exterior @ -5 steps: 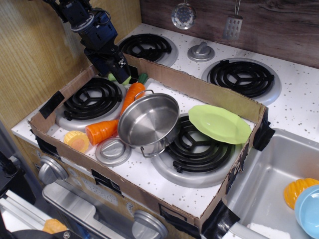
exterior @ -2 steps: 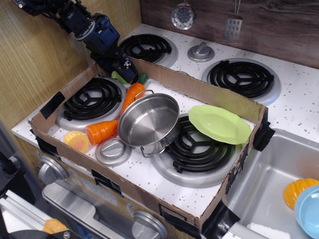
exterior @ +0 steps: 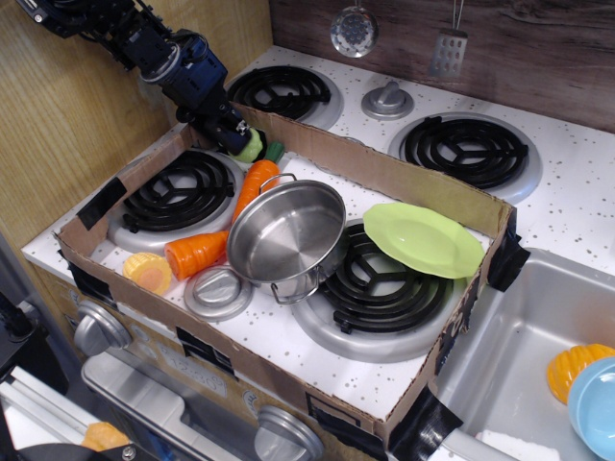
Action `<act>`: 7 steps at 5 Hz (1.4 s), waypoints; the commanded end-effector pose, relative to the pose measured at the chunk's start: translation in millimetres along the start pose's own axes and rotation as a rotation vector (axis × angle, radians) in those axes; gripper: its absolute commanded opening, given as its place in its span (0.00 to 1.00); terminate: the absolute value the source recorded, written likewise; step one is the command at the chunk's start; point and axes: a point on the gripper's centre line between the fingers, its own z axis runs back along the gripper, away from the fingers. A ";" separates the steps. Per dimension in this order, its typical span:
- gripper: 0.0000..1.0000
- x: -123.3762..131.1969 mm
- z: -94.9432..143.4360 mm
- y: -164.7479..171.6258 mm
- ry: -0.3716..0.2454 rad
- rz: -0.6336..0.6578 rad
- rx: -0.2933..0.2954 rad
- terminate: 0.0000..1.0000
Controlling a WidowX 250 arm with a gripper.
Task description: Put broccoli in pot
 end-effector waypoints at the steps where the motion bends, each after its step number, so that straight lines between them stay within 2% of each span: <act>1: 0.00 10.7 39.7 -9.3 0.045 -0.036 0.129 0.00; 3: 0.00 33.4 111.0 -39.8 0.073 -0.067 0.369 0.00; 4: 0.00 26.7 124.4 -62.1 0.104 0.002 0.376 0.00; 5: 0.00 3.0 116.9 -87.2 0.057 0.086 0.305 0.00; 7: 0.00 -34.5 93.4 -118.1 0.069 0.217 0.224 0.00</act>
